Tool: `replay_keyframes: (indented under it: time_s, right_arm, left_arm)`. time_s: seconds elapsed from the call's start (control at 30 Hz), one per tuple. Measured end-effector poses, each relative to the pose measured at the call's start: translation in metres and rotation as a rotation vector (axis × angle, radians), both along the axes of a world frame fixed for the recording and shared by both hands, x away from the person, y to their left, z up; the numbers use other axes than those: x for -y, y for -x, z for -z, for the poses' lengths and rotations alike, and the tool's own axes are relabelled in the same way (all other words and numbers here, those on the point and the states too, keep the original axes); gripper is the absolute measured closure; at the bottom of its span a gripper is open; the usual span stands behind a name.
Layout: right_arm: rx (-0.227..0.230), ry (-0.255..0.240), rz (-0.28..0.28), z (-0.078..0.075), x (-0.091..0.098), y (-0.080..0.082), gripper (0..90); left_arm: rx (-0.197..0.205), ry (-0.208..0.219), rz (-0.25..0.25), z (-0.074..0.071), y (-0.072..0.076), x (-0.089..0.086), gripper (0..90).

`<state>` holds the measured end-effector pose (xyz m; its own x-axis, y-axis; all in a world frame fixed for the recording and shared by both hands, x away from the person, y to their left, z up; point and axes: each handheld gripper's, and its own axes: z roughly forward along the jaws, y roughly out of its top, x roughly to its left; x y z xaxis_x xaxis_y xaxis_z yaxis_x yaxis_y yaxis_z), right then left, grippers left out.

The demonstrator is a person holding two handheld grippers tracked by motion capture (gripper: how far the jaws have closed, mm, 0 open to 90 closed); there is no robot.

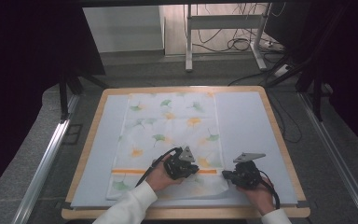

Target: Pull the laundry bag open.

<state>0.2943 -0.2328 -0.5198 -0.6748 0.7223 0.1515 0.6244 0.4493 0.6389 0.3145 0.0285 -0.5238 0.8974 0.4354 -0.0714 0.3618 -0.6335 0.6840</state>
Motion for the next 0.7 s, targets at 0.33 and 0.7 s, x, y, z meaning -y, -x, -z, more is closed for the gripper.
replay_keyframes:
  time_s: [0.33,0.7]
  right_arm:
    - [-0.002,-0.003,0.001,0.0001,0.0001,-0.0002,89.3]
    - [0.014,0.023,-0.007,-0.0006,-0.0024,0.0011,89.4]
  left_arm:
    - [0.006,-0.009,0.002,0.0004,0.0002,0.0020,90.0]
    - [-0.001,-0.025,0.000,-0.0017,-0.0004,-0.0008,90.0]
